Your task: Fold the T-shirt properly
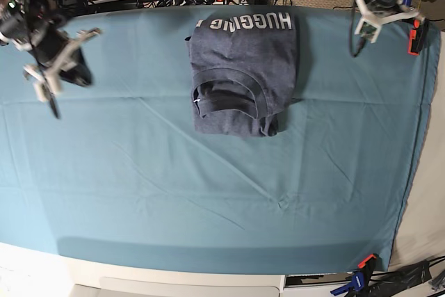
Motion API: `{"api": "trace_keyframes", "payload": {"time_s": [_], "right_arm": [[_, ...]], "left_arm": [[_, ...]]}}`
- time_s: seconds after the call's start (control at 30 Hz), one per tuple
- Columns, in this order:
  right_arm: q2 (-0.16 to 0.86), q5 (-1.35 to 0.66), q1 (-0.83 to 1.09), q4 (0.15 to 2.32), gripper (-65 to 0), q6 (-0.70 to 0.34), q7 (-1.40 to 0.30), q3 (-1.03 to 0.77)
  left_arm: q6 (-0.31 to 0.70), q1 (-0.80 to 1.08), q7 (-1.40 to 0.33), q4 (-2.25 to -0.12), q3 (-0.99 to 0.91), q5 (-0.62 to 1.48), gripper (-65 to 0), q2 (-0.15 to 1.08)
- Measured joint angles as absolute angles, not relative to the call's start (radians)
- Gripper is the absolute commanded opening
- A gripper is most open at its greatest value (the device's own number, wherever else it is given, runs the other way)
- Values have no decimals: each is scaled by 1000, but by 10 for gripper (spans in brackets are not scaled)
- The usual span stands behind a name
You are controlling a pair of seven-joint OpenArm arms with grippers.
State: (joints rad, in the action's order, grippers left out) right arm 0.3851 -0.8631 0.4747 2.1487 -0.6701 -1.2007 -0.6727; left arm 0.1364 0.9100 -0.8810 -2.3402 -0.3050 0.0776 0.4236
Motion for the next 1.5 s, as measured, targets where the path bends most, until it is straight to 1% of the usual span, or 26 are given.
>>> {"api": "trace_keyframes", "payload": {"time_s": [0.17,0.23,0.33,0.43,0.5,0.6,0.7,0.77,0.87,0.97,1.07,1.1,1.33,1.5], "right_arm": [[385,-869,562,2136,-650,-671,-1197,-786],[385,-867,581,2112,-650,-671,-1197,-805],[384,-871,596,2061,-650,-671,-1195,-805],[384,-867,601,1989,-650,-674,-1208,-804],[385,-867,604,1936,-650,-674,-1220,-804],[384,-873,626,1866,-650,-674,-1215,-804],[384,-868,657,1796,-650,-674,-1216,-804],[384,-879,682,1758,-650,-675,-1216,-804],[367,-931,722,1722,-650,-693,-1218,-804],[337,-941,752,1695,-650,-693,-1220,-803],[323,-950,761,1656,-650,-693,-1223,-802],[322,-972,760,1636,-650,-694,-1222,-802],[323,-995,749,1421,-650,-697,-1188,-802],[321,-994,712,1241,-650,-694,-1170,-802]], "left_arm": [[138,925,-866,-2336,-389,86,-650,424],[150,918,-828,-2266,-402,130,-650,424],[185,925,-853,-2147,-402,162,-650,419],[211,920,-841,-2055,-402,168,-650,400],[239,919,-841,-2002,-402,211,-650,385],[286,921,-844,-1939,-402,270,-650,364],[289,919,-843,-1898,-402,323,-650,343],[319,919,-836,-1873,-401,335,-650,328],[319,919,-835,-1841,-402,332,-650,307],[319,919,-807,-1794,-401,337,-650,285],[320,918,-778,-1738,-398,342,-650,274],[334,913,-776,-1716,-395,339,-650,274],[338,855,-764,-1540,-355,341,-650,272],[338,794,-743,-1410,-281,342,-650,272]]}}
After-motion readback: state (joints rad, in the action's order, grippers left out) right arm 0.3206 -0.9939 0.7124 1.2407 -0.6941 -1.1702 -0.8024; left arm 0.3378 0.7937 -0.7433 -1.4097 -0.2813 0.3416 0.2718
